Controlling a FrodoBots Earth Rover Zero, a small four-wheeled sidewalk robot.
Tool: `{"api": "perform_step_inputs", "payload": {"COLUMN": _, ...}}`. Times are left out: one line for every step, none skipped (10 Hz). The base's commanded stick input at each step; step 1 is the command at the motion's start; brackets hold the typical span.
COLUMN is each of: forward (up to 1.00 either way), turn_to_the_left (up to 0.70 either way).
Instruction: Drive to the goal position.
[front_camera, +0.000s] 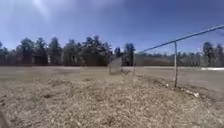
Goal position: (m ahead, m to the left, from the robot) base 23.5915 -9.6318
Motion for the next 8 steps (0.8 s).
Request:
{"api": "perform_step_inputs", "payload": {"forward": 0.7, "turn_to_the_left": 0.0}}
{"api": "perform_step_inputs", "payload": {"forward": 0.7, "turn_to_the_left": 0.0}}
{"api": "perform_step_inputs", "payload": {"forward": 0.7, "turn_to_the_left": -0.15}}
{"api": "perform_step_inputs", "payload": {"forward": 0.7, "turn_to_the_left": -0.35}}
{"api": "perform_step_inputs", "payload": {"forward": 0.7, "turn_to_the_left": -0.35}}
{"api": "perform_step_inputs", "payload": {"forward": 0.7, "turn_to_the_left": 0.0}}
{"api": "perform_step_inputs", "payload": {"forward": 0.7, "turn_to_the_left": 0.0}}
{"api": "perform_step_inputs", "payload": {"forward": 0.7, "turn_to_the_left": 0.0}}
